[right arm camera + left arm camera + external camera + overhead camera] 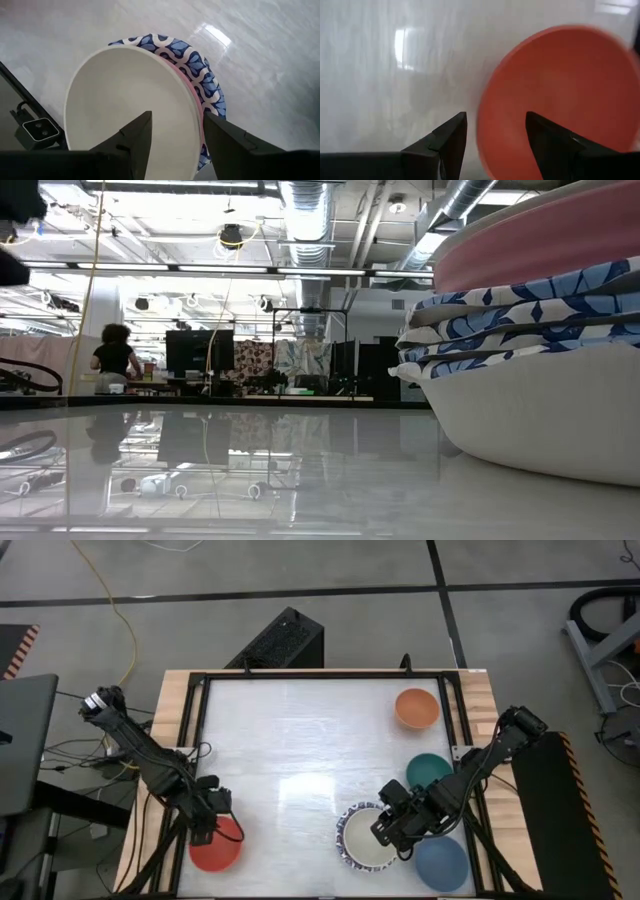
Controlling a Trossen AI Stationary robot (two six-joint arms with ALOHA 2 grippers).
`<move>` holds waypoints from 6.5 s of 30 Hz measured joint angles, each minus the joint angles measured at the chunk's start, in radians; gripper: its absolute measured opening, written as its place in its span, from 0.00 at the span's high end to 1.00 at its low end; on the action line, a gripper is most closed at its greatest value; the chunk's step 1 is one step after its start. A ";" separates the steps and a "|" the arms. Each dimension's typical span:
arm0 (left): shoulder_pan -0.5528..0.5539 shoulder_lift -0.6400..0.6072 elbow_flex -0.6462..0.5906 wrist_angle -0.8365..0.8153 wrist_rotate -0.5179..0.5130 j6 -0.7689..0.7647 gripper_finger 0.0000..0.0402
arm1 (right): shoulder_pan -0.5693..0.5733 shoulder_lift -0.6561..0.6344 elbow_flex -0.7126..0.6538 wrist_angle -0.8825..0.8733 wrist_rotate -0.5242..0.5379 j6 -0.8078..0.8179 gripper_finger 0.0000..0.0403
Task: Nest bowls inside each other
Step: Stack the gray bowl on top of the pink bowl, then stack the orange bowl on top of the gray bowl
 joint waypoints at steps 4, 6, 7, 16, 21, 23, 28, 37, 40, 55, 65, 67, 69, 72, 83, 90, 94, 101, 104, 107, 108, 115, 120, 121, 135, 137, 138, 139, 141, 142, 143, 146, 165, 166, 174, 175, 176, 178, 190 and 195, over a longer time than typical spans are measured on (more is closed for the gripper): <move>-0.005 0.000 -0.080 0.052 0.006 -0.071 0.52 | 0.000 0.000 0.000 0.008 0.000 0.001 0.51; -0.004 0.000 -0.108 0.052 -0.001 -0.110 0.52 | 0.000 0.000 0.000 0.013 -0.001 0.003 0.51; -0.002 0.000 -0.118 0.052 -0.002 -0.122 0.53 | 0.000 0.000 0.000 0.014 -0.001 0.004 0.51; 0.032 0.000 -0.137 0.072 -0.177 -0.300 0.96 | -0.031 0.000 0.000 -0.003 -0.002 0.021 0.51; 0.089 0.000 -0.137 0.067 -0.440 -0.441 0.99 | -0.056 0.000 0.000 -0.063 0.072 0.088 0.52; 0.128 0.000 -0.132 0.066 -0.556 -0.484 1.00 | -0.064 -0.002 0.000 -0.078 0.151 0.089 0.52; 0.260 0.000 -0.068 0.079 -0.811 -0.446 1.00 | -0.101 -0.028 0.000 -0.097 0.317 0.056 0.54; 0.466 0.000 0.048 0.427 -1.015 0.057 1.00 | -0.189 -0.086 0.000 -0.027 0.589 -0.142 0.57; 0.519 0.001 0.050 0.629 -1.060 0.269 1.00 | -0.226 -0.104 0.000 0.070 0.729 -0.288 0.58; 0.689 0.154 0.050 1.546 -1.094 1.433 1.00 | -0.403 -0.129 0.000 1.202 0.784 -1.629 0.58; 0.766 0.153 0.088 1.640 -1.083 1.582 1.00 | -0.488 -0.110 0.001 1.270 0.698 -1.669 0.58; 0.786 0.153 0.105 1.638 -1.072 1.590 1.00 | -0.502 -0.093 0.001 1.266 0.692 -1.665 0.58; 0.802 0.153 0.122 1.639 -1.071 1.594 1.00 | -0.522 -0.078 0.001 1.276 0.676 -1.651 0.58; 0.814 0.153 0.137 1.637 -1.045 1.616 1.00 | -0.532 -0.049 0.001 1.294 0.676 -1.649 0.58; 0.804 0.153 0.149 1.611 -1.022 1.604 1.00 | -0.603 -0.008 0.000 1.287 0.688 -1.546 0.58; 0.789 0.153 0.149 1.585 -0.942 1.580 1.00 | -0.651 -0.010 0.000 1.224 0.627 -1.404 0.66; 0.788 0.153 0.149 1.538 -0.927 1.530 0.99 | -0.652 -0.010 0.000 1.168 0.655 -1.339 0.90; 0.769 0.149 0.151 1.434 -0.752 1.381 0.80 | -0.666 -0.010 -0.001 1.052 0.634 -1.160 0.98; 0.760 0.146 0.151 1.345 -0.707 1.331 0.68 | -0.676 -0.010 -0.001 0.960 0.593 -1.063 0.99; 0.736 0.129 0.151 1.229 -0.724 1.284 0.57 | -0.680 -0.027 -0.001 0.828 0.526 -0.968 0.99; 0.723 0.117 0.150 1.188 -0.724 1.259 0.54 | -0.688 -0.037 -0.001 0.774 0.485 -0.936 0.99; 0.627 -0.026 0.148 1.073 -0.718 1.188 0.43 | -0.736 -0.156 0.001 0.446 0.140 -0.739 0.99; 0.555 -0.135 0.148 0.989 -0.722 1.104 0.43 | -0.626 -0.225 0.001 0.298 -0.066 -0.613 0.99; 0.545 -0.156 0.148 0.970 -0.725 1.083 0.43 | -0.581 -0.236 0.001 0.271 -0.073 -0.572 0.99; 0.514 -0.222 0.148 0.718 -0.710 0.817 0.43 | -0.111 -0.129 -0.008 -0.001 -0.030 0.037 0.99; 0.514 -0.205 0.148 0.716 -0.701 0.805 0.43 | -0.097 -0.104 -0.008 0.001 -0.033 0.066 0.99; 0.514 -0.197 0.148 0.716 -0.699 0.799 0.43 | -0.089 -0.092 -0.008 0.000 -0.036 0.077 0.99; 0.514 -0.188 0.148 0.716 -0.692 0.794 0.43 | -0.083 -0.081 -0.008 0.000 -0.044 0.086 0.99; 0.514 -0.174 0.148 0.717 -0.682 0.786 0.43 | -0.071 -0.062 -0.008 -0.002 -0.070 0.101 0.99; 0.514 -0.166 0.148 0.717 -0.677 0.781 0.43 | -0.066 -0.050 -0.008 -0.003 -0.086 0.109 0.99; 0.514 -0.158 0.148 0.717 -0.675 0.777 0.43 | -0.060 -0.041 -0.008 -0.003 -0.097 0.114 0.99; 0.514 -0.141 0.148 0.718 -0.673 0.771 0.43 | -0.041 -0.026 -0.009 -0.005 -0.113 0.138 0.99; 0.515 -0.142 0.148 0.719 -0.648 0.747 0.43 | -0.022 -0.030 -0.008 -0.020 -0.141 0.140 0.65; 0.514 -0.142 0.148 0.719 -0.648 0.747 0.43 | -0.022 -0.030 -0.008 -0.014 -0.141 0.134 0.63; 0.514 -0.142 0.148 0.717 -0.648 0.744 0.43 | -0.019 -0.032 -0.008 0.002 -0.134 0.122 0.49; 0.515 -0.142 0.148 0.716 -0.648 0.744 0.43 | -0.019 -0.032 -0.007 0.001 -0.122 0.123 0.49; 0.515 -0.142 0.148 0.713 -0.648 0.747 0.43 | -0.019 -0.032 -0.004 -0.006 -0.106 0.123 0.48; 0.515 -0.142 0.148 0.710 -0.649 0.764 0.43 | -0.018 -0.032 0.003 -0.019 -0.083 0.123 0.49; 0.515 -0.142 0.148 0.692 -0.623 0.742 0.43 | -0.019 -0.033 0.102 -0.238 -0.005 0.127 0.54; 0.515 -0.142 0.148 0.692 -0.623 0.739 0.43 | -0.019 -0.034 0.183 -0.304 -0.004 0.046 0.55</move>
